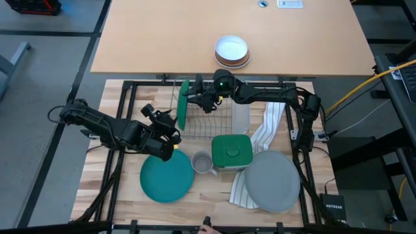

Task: Sort dishes
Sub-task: Put the green plate in the dish rack

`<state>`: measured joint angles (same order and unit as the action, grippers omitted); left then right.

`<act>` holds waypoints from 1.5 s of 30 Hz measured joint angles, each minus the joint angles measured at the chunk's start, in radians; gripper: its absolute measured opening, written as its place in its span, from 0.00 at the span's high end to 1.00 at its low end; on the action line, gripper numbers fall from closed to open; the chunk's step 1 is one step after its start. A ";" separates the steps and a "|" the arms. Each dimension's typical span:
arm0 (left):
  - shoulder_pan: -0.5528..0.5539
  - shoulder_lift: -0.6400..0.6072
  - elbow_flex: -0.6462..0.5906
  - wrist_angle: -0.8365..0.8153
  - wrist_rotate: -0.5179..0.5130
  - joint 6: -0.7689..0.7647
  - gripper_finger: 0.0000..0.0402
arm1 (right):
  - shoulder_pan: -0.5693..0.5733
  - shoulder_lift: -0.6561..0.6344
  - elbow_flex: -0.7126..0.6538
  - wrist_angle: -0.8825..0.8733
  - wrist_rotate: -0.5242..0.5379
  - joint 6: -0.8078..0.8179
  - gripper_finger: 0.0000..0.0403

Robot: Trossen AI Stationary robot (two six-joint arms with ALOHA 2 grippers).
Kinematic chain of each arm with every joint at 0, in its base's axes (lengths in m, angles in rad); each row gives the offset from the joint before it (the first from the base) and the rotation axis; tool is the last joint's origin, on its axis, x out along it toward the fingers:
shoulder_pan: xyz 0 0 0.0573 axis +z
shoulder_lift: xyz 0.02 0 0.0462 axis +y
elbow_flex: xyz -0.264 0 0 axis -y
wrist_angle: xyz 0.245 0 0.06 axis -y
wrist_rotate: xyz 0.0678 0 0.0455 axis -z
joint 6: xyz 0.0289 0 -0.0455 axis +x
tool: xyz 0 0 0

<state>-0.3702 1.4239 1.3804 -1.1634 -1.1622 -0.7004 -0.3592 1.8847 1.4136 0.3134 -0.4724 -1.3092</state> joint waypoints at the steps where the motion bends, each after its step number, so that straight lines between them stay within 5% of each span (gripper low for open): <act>1: 0.000 0.000 0.000 0.001 0.000 -0.002 0.61 | 0.000 0.000 0.000 -0.001 -0.006 0.027 0.59; 8: -0.002 0.000 0.000 0.002 -0.001 -0.005 0.61 | 0.010 0.030 0.000 0.041 -0.029 0.150 0.59; 25: -0.003 0.000 0.000 0.002 -0.002 -0.002 0.61 | 0.073 0.100 0.001 0.154 0.019 0.163 0.59; 45: -0.027 0.000 0.000 0.003 -0.002 0.000 0.61 | 0.146 0.103 -0.002 0.214 0.323 0.152 0.48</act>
<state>-0.3969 1.4235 1.3804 -1.1603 -1.1637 -0.7002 -0.2131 1.9873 1.4117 0.5270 -0.1490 -1.1568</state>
